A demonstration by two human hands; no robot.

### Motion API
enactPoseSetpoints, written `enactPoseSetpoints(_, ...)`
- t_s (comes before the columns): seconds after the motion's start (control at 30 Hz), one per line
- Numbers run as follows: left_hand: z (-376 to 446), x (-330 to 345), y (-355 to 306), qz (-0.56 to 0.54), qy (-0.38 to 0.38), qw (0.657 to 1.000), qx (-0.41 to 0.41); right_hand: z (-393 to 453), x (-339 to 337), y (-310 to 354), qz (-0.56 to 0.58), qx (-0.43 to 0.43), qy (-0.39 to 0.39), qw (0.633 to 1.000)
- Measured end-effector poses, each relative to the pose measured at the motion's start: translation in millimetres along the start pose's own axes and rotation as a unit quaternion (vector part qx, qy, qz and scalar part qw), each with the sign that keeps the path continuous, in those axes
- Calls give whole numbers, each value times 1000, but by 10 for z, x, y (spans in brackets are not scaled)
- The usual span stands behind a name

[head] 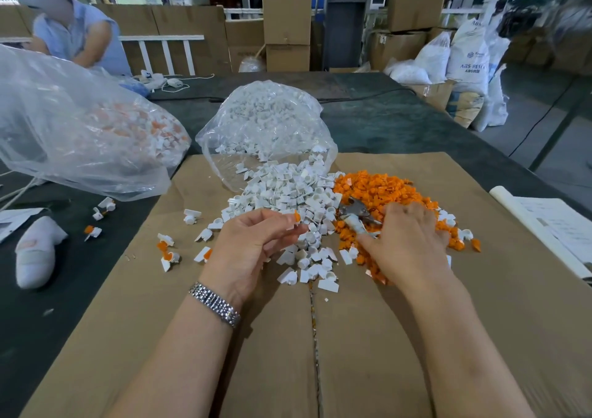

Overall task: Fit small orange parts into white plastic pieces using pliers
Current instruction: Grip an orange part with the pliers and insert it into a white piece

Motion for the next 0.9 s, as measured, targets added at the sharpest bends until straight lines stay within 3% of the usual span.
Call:
enactPoseSetpoints(0.07, 1, 5, -7, -5, -8, 1000, 1, 28, -29, -43, -36, 38, 42, 998)
enactPoseSetpoints(0.23, -5, -14, -20, -14, -22, 1000, 15, 44, -71, -3, -70, -6, 40, 997)
enactPoseSetpoints(0.4, -19, -13, -42, 11, -20, 999, 25, 86, -198, 8, 72, -33, 39, 996)
enactPoseSetpoints(0.5, -23, -27, -62, 1, -26, 999, 35, 35, -320, 90, 209, -68, 97, 971)
enactPoseSetpoints(0.67, -28, -61, -68, -6, -34, 998, 51, -204, -232, 337, 232, -78, 307, 920)
enactPoseSetpoints(0.9, -29, -39, -70, -19, -46, 997, 58, -297, -75, 439, 250, -65, 328, 909)
Point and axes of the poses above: each hand's wrist, its own z-axis towards the middle knuckle, its own x-axis out of the palm, y = z × x, the point moved 1 cm from there along z, towards the middle knuckle, and after that the axes turned 14 degrees about z, right-handed, at the moved point
